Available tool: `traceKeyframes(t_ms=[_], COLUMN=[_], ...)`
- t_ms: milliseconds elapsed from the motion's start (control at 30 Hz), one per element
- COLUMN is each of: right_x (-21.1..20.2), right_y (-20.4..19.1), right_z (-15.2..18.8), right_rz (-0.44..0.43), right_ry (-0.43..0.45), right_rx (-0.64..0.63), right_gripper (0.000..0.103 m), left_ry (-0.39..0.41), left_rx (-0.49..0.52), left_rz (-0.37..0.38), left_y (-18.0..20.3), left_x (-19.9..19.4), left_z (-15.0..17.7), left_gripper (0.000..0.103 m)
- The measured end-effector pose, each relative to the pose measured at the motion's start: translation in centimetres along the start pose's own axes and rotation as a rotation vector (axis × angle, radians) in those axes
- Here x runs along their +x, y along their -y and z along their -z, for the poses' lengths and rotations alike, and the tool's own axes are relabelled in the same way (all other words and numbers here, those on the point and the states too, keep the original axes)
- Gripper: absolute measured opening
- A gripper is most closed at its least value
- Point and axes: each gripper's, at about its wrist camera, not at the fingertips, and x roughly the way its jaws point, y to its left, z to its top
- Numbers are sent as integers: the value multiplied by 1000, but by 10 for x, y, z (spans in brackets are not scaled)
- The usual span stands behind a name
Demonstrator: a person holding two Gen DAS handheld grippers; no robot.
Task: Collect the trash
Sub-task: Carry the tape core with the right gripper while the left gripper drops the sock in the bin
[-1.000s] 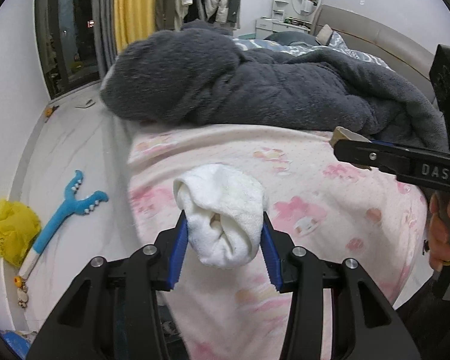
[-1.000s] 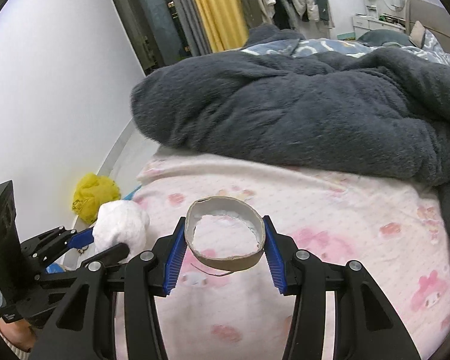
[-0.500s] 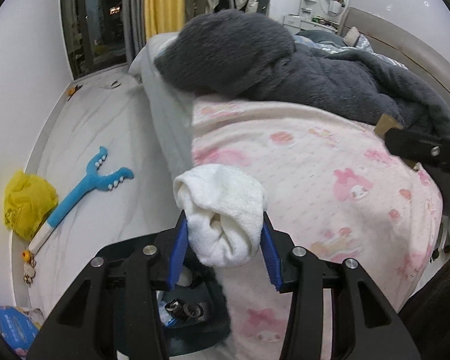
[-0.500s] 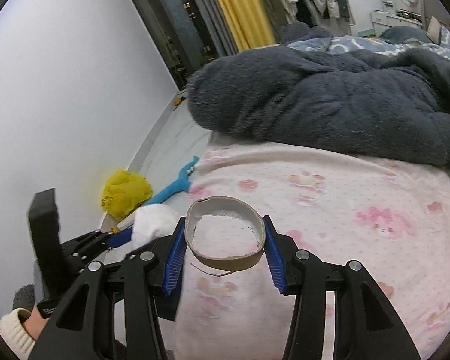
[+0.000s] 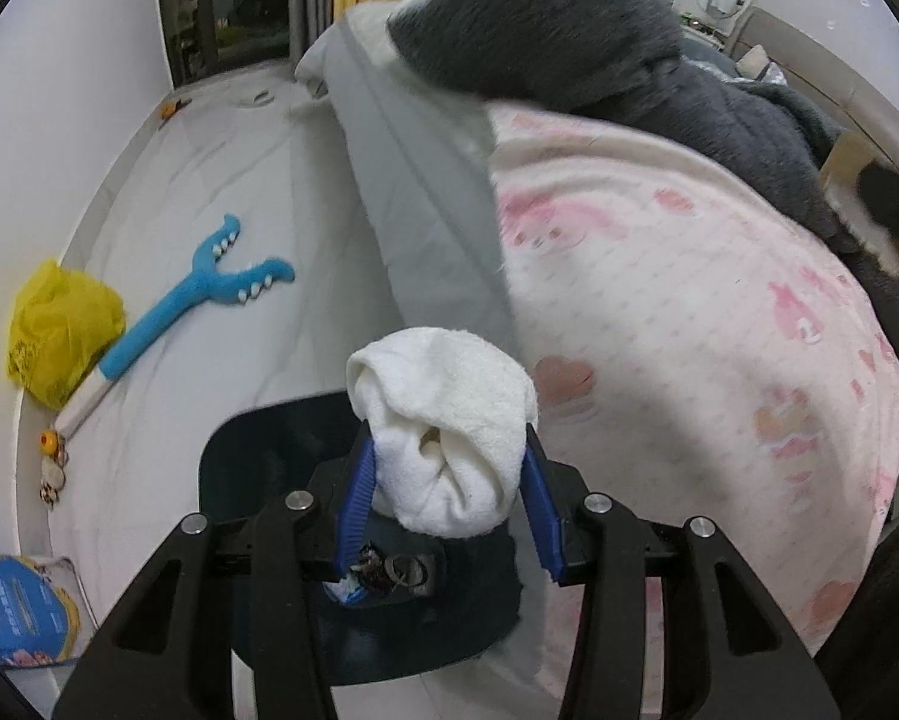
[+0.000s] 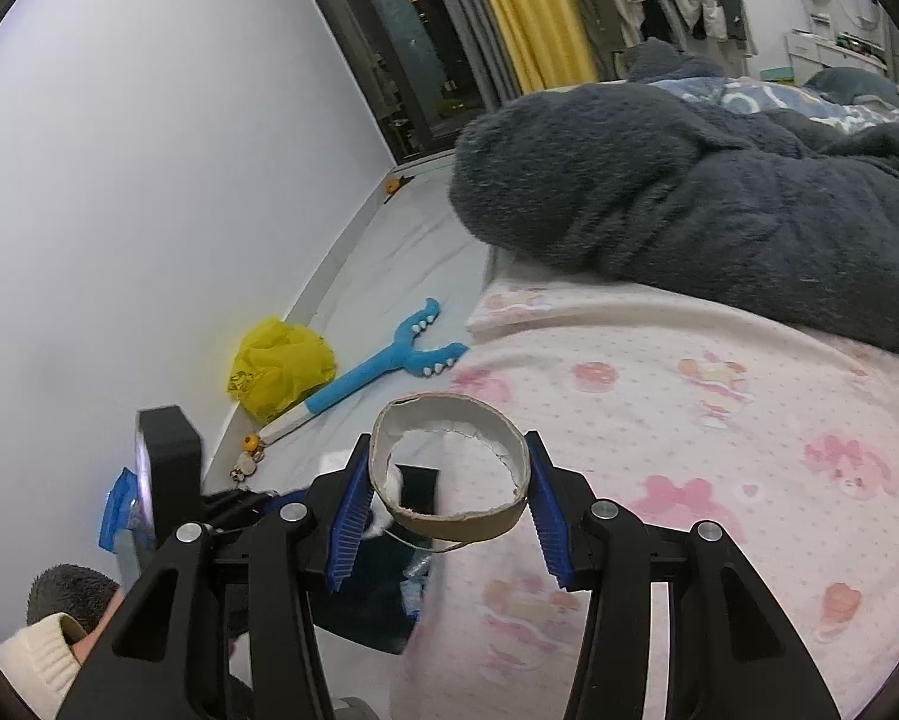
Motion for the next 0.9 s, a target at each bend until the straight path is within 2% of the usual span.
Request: traceKeyframes(t_ms=[700, 800, 900], right_x=[63, 72, 83], right_y=[-62, -71, -79], right_z=[9, 9, 11], right_rz=[-14, -26, -35], right_ry=[-102, -111, -130], right_rx=[-112, -119, -127], right_gripper=[49, 49, 49], left_ry=[-232, -266, -286], left_rx=[-127, -147, -158], left_rz=[45, 58, 65], left_y=[-66, -74, -80], left_x=[30, 34, 35], left_z=[55, 62, 70], left_gripper=[50, 51, 56])
